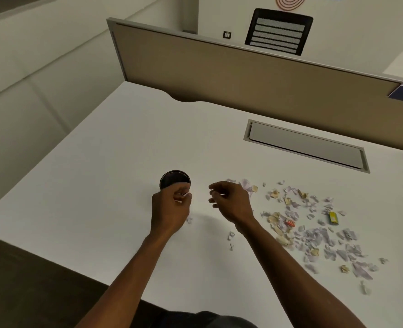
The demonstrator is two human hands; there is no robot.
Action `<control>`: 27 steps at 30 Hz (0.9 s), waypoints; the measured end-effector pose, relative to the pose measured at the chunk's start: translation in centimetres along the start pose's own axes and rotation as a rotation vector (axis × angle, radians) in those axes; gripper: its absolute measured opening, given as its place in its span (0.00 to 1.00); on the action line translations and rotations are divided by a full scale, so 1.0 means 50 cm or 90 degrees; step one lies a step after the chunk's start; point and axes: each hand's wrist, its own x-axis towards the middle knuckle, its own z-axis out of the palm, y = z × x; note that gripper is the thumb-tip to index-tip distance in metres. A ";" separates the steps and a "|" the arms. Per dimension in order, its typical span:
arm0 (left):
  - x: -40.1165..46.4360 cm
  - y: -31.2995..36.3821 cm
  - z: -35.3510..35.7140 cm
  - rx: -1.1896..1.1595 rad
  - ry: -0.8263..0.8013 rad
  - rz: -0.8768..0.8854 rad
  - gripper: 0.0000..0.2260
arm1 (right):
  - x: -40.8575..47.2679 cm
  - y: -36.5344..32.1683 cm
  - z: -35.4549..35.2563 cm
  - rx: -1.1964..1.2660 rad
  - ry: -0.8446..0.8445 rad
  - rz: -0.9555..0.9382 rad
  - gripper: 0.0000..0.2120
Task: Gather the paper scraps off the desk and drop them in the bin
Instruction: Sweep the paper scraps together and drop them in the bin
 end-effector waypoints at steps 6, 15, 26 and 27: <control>-0.103 -0.081 0.087 0.120 -0.151 0.006 0.19 | -0.060 0.165 -0.090 -0.184 0.139 0.022 0.10; -0.182 -0.145 0.166 0.331 -0.332 0.152 0.34 | -0.060 0.238 -0.105 -0.410 0.067 -0.054 0.25; -0.127 -0.109 0.184 0.127 -0.306 0.257 0.26 | -0.061 0.232 -0.080 -0.451 -0.025 -0.164 0.22; -0.115 -0.106 0.183 0.122 -0.294 0.251 0.25 | -0.053 0.223 -0.082 -0.435 -0.010 -0.171 0.21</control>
